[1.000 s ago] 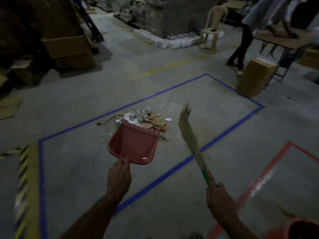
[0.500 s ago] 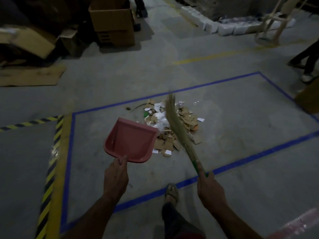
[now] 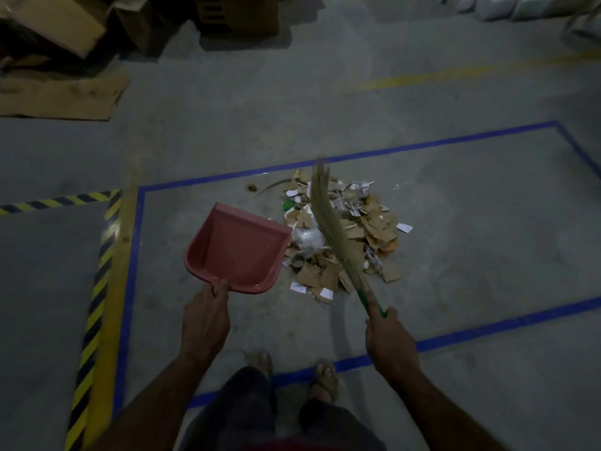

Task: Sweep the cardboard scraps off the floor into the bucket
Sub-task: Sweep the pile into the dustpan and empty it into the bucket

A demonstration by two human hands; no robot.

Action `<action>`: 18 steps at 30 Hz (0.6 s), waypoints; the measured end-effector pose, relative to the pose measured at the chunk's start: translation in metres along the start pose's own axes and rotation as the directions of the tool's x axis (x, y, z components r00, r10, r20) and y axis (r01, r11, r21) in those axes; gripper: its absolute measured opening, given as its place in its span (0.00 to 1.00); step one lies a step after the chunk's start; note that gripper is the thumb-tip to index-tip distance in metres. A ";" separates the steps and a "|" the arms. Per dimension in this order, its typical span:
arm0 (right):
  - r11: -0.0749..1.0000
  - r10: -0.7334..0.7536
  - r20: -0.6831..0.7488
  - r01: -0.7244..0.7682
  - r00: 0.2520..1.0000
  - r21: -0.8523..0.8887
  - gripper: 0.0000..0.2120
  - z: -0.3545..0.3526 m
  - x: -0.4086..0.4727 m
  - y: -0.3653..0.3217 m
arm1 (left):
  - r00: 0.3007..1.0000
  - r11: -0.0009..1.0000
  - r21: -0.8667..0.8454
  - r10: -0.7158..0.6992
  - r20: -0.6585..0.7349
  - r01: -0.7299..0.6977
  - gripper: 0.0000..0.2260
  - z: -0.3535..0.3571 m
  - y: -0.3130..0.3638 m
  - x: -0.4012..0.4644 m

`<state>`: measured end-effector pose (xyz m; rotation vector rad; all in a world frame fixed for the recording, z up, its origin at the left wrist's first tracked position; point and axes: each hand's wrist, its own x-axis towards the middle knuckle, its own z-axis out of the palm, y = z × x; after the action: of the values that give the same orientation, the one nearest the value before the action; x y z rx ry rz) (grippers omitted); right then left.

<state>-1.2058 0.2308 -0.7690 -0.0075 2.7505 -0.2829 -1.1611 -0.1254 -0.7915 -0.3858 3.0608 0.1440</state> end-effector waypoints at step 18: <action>0.981 0.195 0.158 -0.190 0.968 -0.047 0.34 0.122 0.204 -0.056 | 0.907 0.968 0.017 0.227 0.354 -0.249 0.22 0.187 -0.082 0.196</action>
<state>-1.3525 0.1437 -0.9436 0.2178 2.5694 -0.1778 -1.3222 -0.2341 -0.9973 0.0220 2.7361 0.1134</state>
